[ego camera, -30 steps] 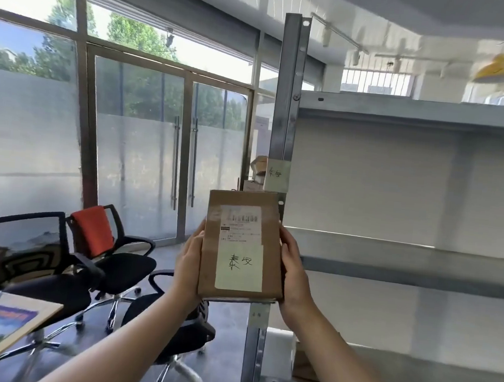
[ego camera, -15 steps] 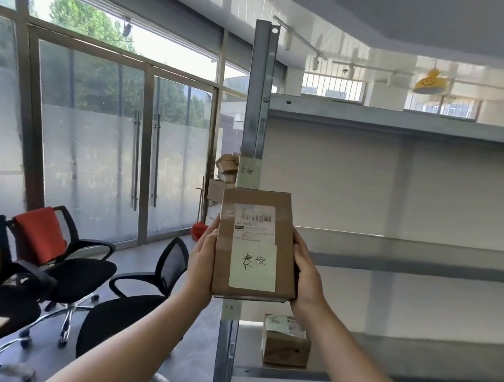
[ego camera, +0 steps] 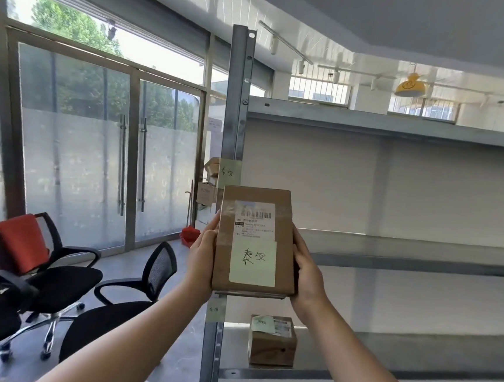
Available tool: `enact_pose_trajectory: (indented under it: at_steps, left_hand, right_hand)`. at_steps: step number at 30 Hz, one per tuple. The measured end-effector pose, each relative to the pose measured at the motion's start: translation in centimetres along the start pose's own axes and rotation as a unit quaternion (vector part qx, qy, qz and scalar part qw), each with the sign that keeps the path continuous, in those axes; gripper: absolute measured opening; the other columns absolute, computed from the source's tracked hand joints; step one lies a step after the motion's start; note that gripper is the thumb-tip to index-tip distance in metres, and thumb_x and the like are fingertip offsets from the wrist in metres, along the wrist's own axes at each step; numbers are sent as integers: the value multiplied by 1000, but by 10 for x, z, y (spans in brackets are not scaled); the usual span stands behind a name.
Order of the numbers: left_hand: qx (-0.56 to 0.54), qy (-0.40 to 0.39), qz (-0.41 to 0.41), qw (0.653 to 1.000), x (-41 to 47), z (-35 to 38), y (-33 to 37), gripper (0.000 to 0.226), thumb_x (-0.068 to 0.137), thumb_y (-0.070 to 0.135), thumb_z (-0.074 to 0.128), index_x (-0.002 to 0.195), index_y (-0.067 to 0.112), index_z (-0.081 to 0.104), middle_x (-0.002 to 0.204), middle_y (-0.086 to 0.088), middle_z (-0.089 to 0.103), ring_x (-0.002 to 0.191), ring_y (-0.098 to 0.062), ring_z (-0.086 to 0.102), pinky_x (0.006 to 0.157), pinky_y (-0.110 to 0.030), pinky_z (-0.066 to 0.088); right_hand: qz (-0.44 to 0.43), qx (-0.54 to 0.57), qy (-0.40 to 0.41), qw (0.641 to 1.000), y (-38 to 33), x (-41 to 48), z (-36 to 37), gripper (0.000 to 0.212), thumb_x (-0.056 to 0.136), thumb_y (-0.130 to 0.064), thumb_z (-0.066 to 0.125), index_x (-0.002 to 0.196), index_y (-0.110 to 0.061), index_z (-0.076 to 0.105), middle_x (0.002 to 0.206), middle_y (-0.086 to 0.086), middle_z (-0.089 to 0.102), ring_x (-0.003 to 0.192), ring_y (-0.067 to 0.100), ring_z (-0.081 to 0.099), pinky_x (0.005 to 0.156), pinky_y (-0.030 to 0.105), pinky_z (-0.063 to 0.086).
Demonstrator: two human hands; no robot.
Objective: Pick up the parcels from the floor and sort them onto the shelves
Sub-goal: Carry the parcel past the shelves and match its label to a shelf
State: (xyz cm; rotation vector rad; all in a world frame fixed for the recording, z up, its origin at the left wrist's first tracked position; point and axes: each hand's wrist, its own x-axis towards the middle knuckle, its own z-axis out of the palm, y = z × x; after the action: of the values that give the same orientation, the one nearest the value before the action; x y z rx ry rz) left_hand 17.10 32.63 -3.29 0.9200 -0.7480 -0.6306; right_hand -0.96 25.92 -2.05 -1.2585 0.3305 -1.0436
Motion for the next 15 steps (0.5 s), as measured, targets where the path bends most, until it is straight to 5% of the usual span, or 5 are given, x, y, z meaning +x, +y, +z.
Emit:
enact_pose_trajectory:
  at_steps: [8, 12, 15]
  left_hand:
    - [-15, -58, -16, 998, 26, 56, -10, 44, 102, 38, 48, 145, 29, 54, 127, -16, 70, 114, -39, 68, 97, -58, 54]
    - [-30, -70, -13, 997, 41, 84, -21, 36, 107, 20, 41, 138, 29, 58, 115, -8, 76, 97, -27, 75, 70, -38, 64]
    - [-41, -63, -15, 997, 58, 104, -29, 38, 107, 21, 42, 141, 28, 57, 125, -13, 72, 110, -35, 71, 69, -38, 63]
  right_hand:
    - [-6, -6, -1, 1000, -33, 20, -46, 41, 107, -23, 35, 141, -39, 52, 120, 1, 73, 108, 21, 71, 76, 33, 60]
    - [23, 36, -7, 999, -46, 41, -77, 43, 106, -19, 35, 141, -34, 54, 129, 4, 69, 119, 25, 65, 92, 40, 56]
    - [26, 45, -28, 998, -54, 65, -99, 43, 105, -17, 35, 139, -34, 55, 133, 2, 66, 125, 23, 61, 102, 42, 49]
